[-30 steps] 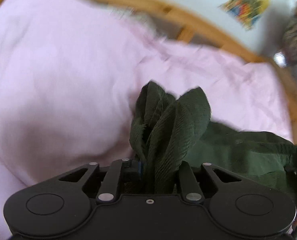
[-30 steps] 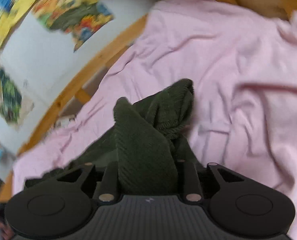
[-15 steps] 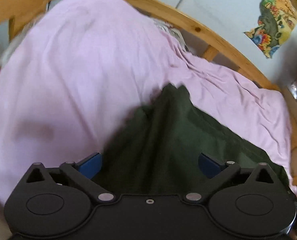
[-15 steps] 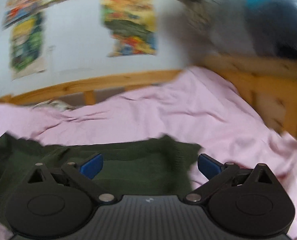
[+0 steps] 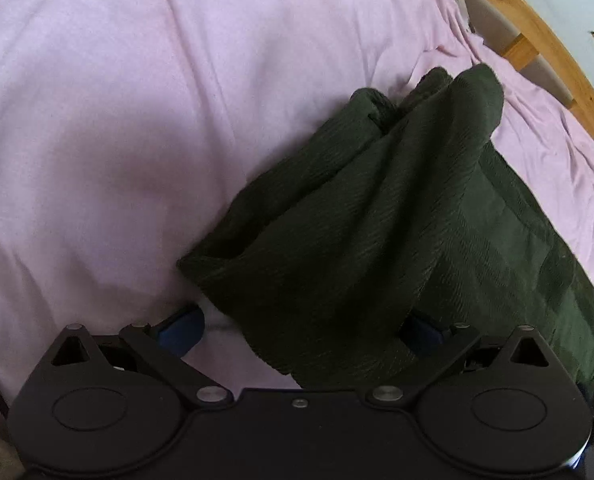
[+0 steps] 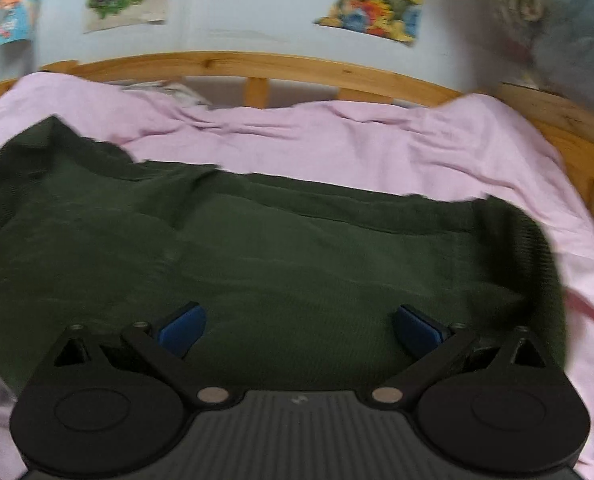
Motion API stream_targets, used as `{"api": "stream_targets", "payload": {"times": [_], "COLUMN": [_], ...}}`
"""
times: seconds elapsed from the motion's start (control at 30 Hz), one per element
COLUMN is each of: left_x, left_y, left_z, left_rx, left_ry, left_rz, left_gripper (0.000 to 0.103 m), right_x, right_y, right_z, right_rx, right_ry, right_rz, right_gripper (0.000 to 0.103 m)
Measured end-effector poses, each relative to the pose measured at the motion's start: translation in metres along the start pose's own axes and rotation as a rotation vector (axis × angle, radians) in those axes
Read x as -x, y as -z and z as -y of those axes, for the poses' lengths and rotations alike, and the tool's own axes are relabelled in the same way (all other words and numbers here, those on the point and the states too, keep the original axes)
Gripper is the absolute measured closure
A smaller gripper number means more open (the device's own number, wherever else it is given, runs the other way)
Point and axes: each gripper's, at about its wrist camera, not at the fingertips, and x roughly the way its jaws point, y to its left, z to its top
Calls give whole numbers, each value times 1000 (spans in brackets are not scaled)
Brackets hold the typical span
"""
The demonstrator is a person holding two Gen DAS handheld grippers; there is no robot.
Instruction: Fold large clothes
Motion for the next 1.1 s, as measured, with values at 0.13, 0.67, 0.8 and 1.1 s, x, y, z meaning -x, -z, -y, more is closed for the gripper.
{"api": "stream_targets", "payload": {"times": [0.13, 0.67, 0.8, 1.1], "left_x": [29, 28, 38, 49], "left_y": [10, 12, 14, 19], "left_z": [-12, -13, -22, -31], "left_rx": [39, 10, 51, 106], "left_ry": [86, -36, 20, 79], "left_rz": [94, 183, 228, 257], "left_gripper": [1, 73, 86, 87], "right_x": [3, -38, -21, -11], "right_y": [2, -66, -64, -39], "right_z": [20, -48, -40, -16], "right_rx": [-69, 158, 139, 39], "right_ry": [55, -441, -435, -366], "right_rz": [-6, -160, -158, -168], "right_gripper": [3, 76, 99, 99]}}
